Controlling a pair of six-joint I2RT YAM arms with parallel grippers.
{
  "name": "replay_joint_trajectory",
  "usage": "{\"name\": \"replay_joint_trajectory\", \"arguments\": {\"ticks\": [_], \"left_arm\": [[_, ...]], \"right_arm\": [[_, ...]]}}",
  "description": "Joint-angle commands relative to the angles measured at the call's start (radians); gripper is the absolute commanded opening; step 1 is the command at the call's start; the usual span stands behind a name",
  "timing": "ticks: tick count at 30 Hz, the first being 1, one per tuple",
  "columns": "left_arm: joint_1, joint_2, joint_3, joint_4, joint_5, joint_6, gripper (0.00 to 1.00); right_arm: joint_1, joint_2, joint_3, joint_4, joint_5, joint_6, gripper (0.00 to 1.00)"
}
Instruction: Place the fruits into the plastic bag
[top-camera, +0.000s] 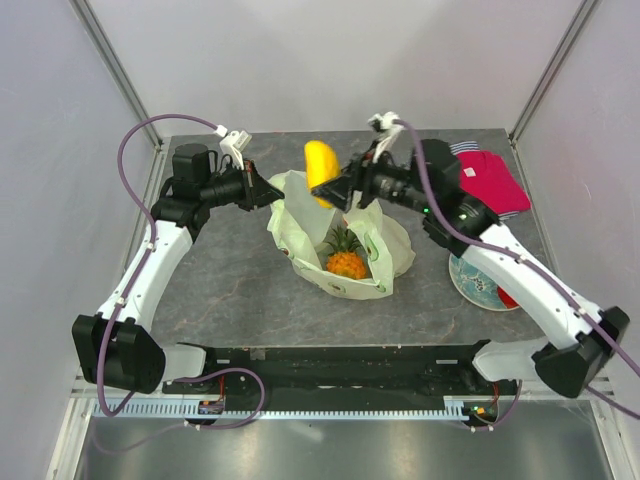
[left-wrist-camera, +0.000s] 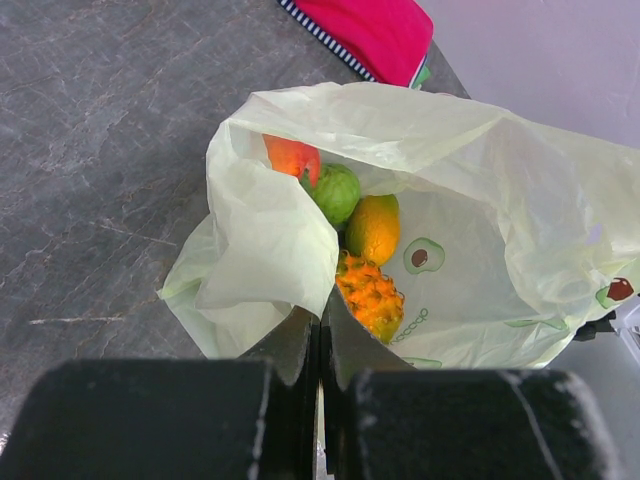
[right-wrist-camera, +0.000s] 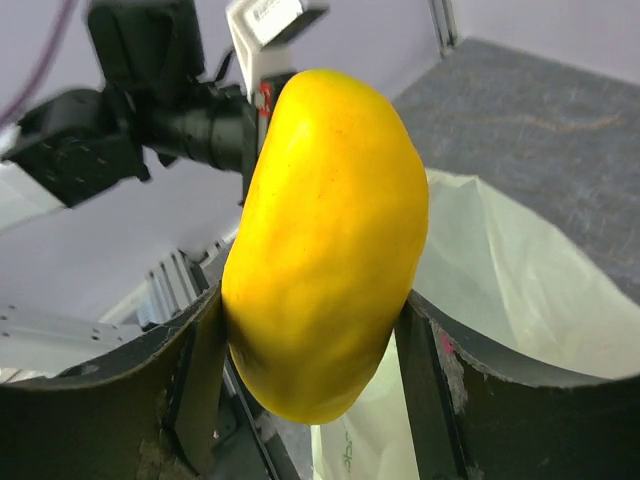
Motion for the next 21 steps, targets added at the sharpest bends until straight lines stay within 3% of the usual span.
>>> {"name": "replay_joint_trajectory", "arguments": {"ticks": [1, 10, 14, 21], "left_arm": [[0.007, -0.004, 0.004, 0.019, 0.024, 0.006, 0.02], [0.007, -0.004, 0.004, 0.021, 0.024, 0.006, 0.01], [0.007, -0.004, 0.002, 0.019, 0.024, 0.006, 0.02], [0.007, -0.003, 0.002, 0.019, 0.023, 0.006, 0.02]], "right_arm": [[0.133, 0.103, 0.156, -0.262, 0.194, -0.227, 0.1], [0.308, 0.342, 0.44, -0.711, 0.719, -0.301, 0.11], [0.337, 0.458, 0.526, -0.886, 0.86, -0.27, 0.14], [0.344, 0.566, 0.517, -0.929, 0.966, -0.241, 0.19]]}}
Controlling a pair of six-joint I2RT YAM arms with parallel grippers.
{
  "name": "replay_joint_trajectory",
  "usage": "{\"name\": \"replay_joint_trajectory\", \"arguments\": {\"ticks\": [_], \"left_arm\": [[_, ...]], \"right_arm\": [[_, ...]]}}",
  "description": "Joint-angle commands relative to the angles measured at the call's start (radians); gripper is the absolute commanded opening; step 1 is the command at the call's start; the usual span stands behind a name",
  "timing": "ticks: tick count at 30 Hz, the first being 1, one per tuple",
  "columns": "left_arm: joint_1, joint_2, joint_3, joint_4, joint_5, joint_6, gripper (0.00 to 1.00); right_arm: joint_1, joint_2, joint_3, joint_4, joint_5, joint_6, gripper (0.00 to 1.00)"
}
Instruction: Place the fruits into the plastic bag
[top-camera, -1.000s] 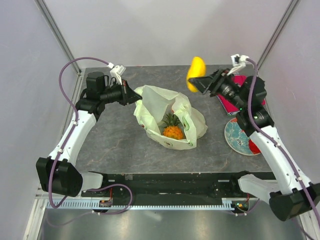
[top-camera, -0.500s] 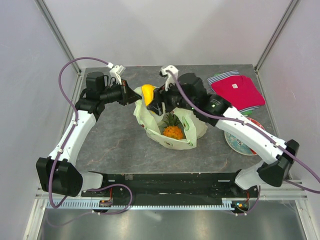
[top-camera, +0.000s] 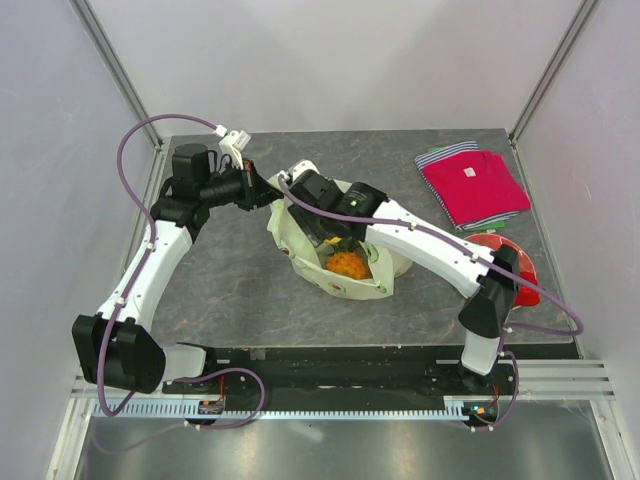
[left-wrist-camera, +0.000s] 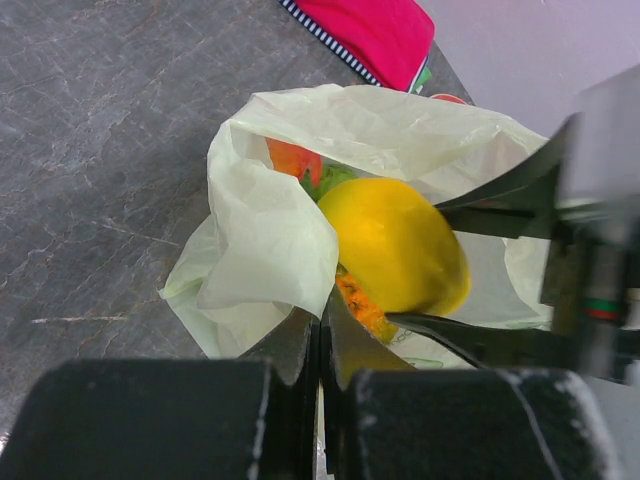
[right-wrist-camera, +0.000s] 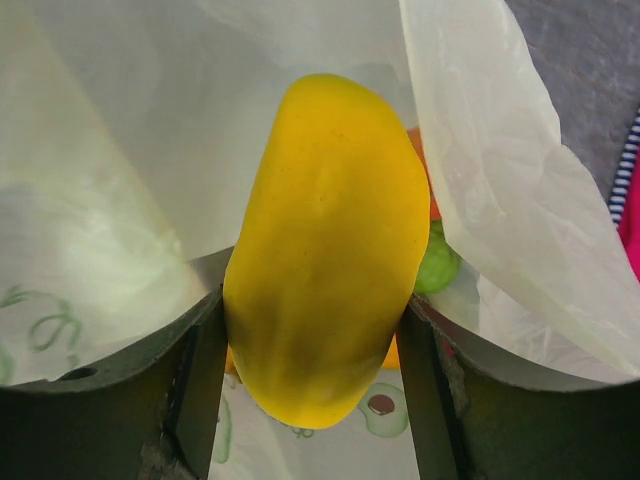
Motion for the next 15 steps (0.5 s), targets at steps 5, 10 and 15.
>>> {"name": "replay_joint_trajectory", "arguments": {"ticks": [5, 10, 15], "left_arm": [[0.004, -0.001, 0.002, 0.019, 0.024, 0.006, 0.02], [0.004, -0.004, 0.002, 0.021, 0.023, 0.005, 0.02], [0.004, -0.004, 0.002, 0.021, 0.023, 0.003, 0.02]], "right_arm": [[-0.008, 0.087, -0.022, -0.089, 0.18, 0.038, 0.22], [-0.06, 0.083, -0.18, 0.017, 0.076, 0.069, 0.23], [-0.089, 0.055, -0.289, 0.128, 0.006, 0.077, 0.35]]}}
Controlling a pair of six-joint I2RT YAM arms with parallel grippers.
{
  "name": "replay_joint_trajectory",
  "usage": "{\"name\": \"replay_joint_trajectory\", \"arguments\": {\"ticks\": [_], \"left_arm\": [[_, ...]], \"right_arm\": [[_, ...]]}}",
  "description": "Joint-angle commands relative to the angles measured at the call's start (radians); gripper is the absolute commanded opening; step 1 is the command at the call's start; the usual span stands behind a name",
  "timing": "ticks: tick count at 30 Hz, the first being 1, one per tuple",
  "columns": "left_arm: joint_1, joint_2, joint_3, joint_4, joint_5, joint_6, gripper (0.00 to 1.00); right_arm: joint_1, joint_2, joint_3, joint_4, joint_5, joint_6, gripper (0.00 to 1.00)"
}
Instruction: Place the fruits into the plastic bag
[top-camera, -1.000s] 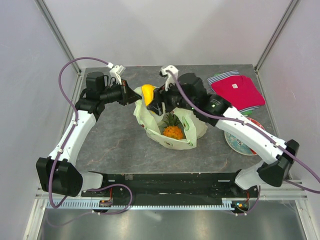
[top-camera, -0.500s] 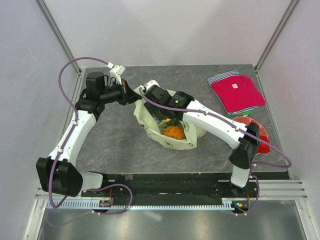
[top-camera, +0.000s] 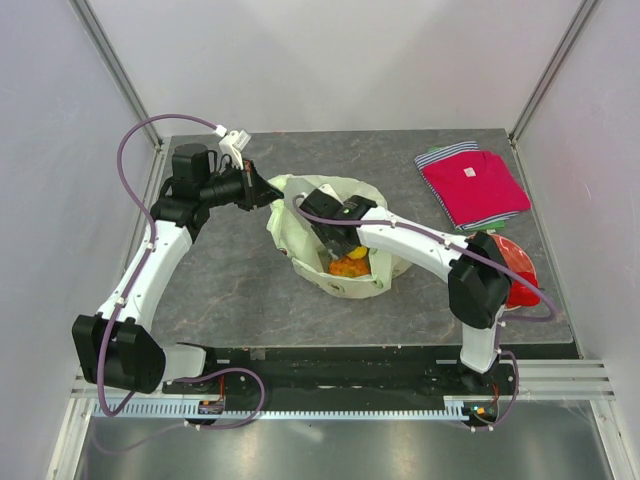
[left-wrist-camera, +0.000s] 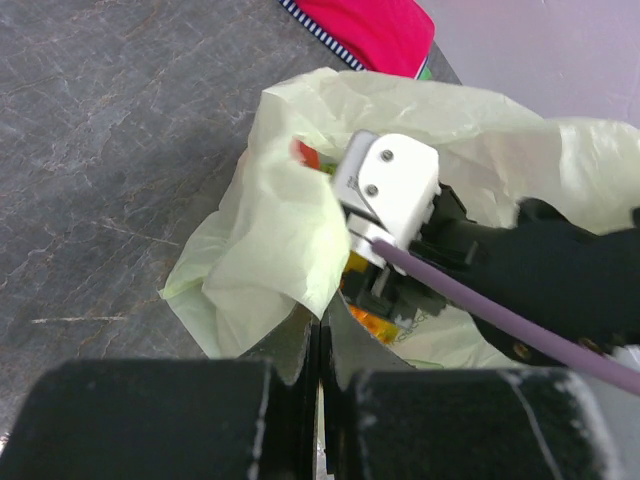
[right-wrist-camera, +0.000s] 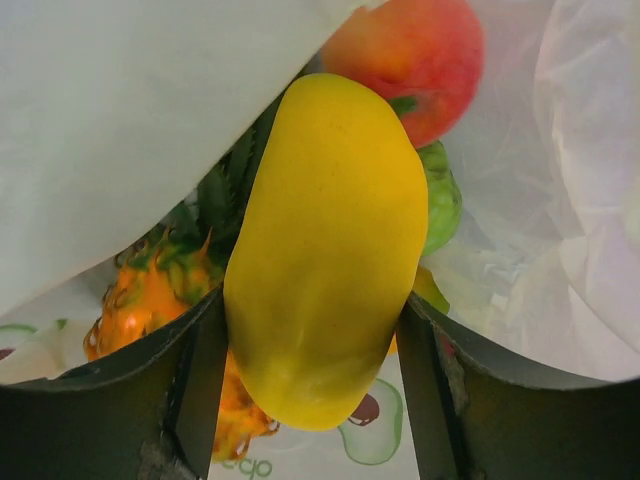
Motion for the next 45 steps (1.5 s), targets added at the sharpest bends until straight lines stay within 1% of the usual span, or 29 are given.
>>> {"name": "replay_joint_trajectory", "arguments": {"ticks": [1, 3, 4, 6, 7, 9, 10, 13, 17, 21, 24, 28, 32, 38, 44, 45], "left_arm": [[0.004, -0.004, 0.004, 0.021, 0.024, 0.003, 0.02], [0.004, -0.006, 0.004, 0.021, 0.024, 0.003, 0.02], [0.004, -0.004, 0.002, 0.019, 0.024, 0.003, 0.02], [0.004, -0.006, 0.002, 0.019, 0.023, 0.003, 0.02], [0.004, -0.007, 0.004, 0.019, 0.024, 0.003, 0.02], [0.004, -0.007, 0.004, 0.021, 0.023, 0.003, 0.01], [0.004, -0.006, 0.004, 0.019, 0.024, 0.003, 0.01], [0.004, -0.006, 0.002, 0.019, 0.026, 0.003, 0.02], [0.004, -0.006, 0.002, 0.019, 0.026, 0.003, 0.02], [0.004, -0.006, 0.002, 0.019, 0.026, 0.003, 0.02], [0.004, -0.004, 0.002, 0.019, 0.028, 0.003, 0.02], [0.004, -0.006, 0.004, 0.019, 0.026, 0.003, 0.02], [0.004, -0.004, 0.002, 0.019, 0.026, 0.002, 0.02], [0.004, -0.006, 0.002, 0.019, 0.028, 0.002, 0.02], [0.004, -0.004, 0.004, 0.021, 0.026, 0.002, 0.02], [0.004, -0.006, 0.004, 0.021, 0.026, 0.002, 0.02]], "right_arm": [[-0.021, -0.025, -0.054, 0.114, -0.075, 0.027, 0.44], [-0.027, -0.029, -0.067, 0.13, -0.085, 0.029, 0.51], [-0.03, -0.029, -0.074, 0.144, -0.089, 0.029, 0.58], [-0.042, -0.033, -0.086, 0.157, -0.097, 0.033, 0.66], [-0.045, -0.035, -0.091, 0.165, -0.1, 0.036, 0.73], [-0.045, -0.042, -0.098, 0.176, -0.101, 0.026, 0.84], [-0.045, -0.047, -0.101, 0.187, -0.098, 0.023, 0.88], [-0.045, -0.075, -0.117, 0.202, -0.079, 0.013, 0.92], [-0.044, -0.125, -0.124, 0.222, -0.08, 0.0, 0.94], [-0.044, -0.176, -0.13, 0.254, -0.108, -0.028, 0.92], [-0.044, -0.223, -0.138, 0.297, -0.166, -0.054, 0.89], [-0.044, -0.285, -0.138, 0.357, -0.296, -0.088, 0.86], [-0.044, -0.318, -0.131, 0.404, -0.446, -0.094, 0.86], [-0.045, -0.372, -0.137, 0.501, -0.575, -0.082, 0.88], [-0.054, -0.469, -0.161, 0.622, -0.709, -0.068, 0.89], [-0.056, -0.501, -0.167, 0.663, -0.73, -0.073, 0.89]]}}
